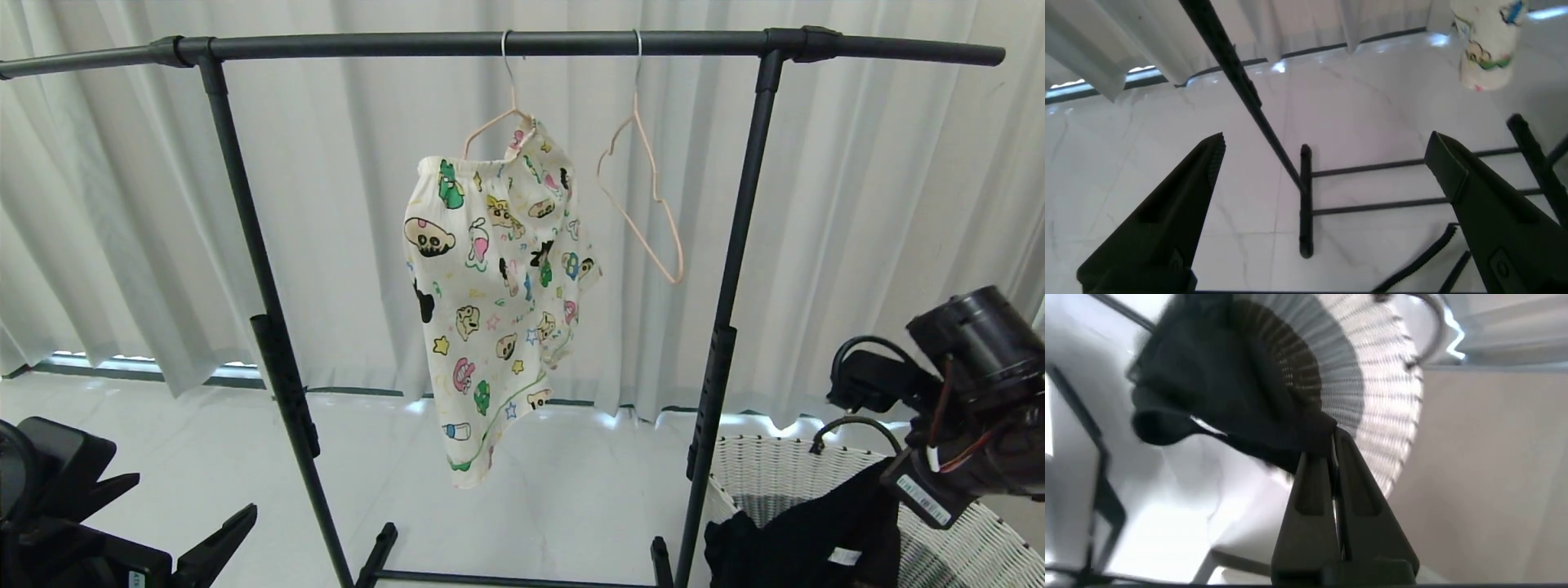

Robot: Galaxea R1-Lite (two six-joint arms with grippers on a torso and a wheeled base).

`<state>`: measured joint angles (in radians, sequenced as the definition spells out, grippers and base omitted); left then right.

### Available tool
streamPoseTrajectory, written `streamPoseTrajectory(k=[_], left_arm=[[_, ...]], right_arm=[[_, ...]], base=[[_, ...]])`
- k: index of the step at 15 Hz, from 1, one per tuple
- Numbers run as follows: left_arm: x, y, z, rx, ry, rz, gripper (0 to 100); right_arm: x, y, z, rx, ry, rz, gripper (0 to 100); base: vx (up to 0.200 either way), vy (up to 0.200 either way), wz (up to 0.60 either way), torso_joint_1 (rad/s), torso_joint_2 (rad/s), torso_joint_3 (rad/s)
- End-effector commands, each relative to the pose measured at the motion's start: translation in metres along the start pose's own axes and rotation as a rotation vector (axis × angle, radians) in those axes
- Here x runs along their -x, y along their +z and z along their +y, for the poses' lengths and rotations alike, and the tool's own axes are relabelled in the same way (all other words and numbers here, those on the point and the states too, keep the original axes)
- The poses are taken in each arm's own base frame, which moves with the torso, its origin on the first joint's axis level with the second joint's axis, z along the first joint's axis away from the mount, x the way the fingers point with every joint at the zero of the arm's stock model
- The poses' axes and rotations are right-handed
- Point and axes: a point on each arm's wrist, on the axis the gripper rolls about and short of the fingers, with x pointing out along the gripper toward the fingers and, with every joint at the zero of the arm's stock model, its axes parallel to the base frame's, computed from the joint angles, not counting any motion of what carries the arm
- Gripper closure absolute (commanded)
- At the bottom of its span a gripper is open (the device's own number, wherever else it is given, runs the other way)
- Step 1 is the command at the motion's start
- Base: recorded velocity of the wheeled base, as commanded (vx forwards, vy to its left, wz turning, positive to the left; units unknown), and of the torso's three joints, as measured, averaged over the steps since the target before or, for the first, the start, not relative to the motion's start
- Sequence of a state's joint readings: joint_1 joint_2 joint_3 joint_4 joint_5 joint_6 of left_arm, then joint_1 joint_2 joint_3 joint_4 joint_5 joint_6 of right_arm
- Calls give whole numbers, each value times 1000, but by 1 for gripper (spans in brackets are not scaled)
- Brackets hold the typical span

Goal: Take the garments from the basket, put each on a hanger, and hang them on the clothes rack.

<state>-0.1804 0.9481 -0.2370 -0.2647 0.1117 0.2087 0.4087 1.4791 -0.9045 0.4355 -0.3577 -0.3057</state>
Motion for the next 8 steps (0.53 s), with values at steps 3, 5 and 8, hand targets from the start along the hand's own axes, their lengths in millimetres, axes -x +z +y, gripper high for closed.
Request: streamPoseTrajectory(k=[3,5,8], left_arm=[[0,-1,-4,-17,-33,-4,0],[1,0,-4,-19,-38,-9,0],[2,0,-4,-20,-37,-15,0]], right_arm=[[58,11,-19,-39,-24,-154,100],[67,15,-18,-24,-15,-174,100],[77,20,-19,-13,-7,-188,100]], base=[[-200,0,0,-2,4,4],[-200,0,0,2,-2,5],[-200,0,0,-1,4,2]])
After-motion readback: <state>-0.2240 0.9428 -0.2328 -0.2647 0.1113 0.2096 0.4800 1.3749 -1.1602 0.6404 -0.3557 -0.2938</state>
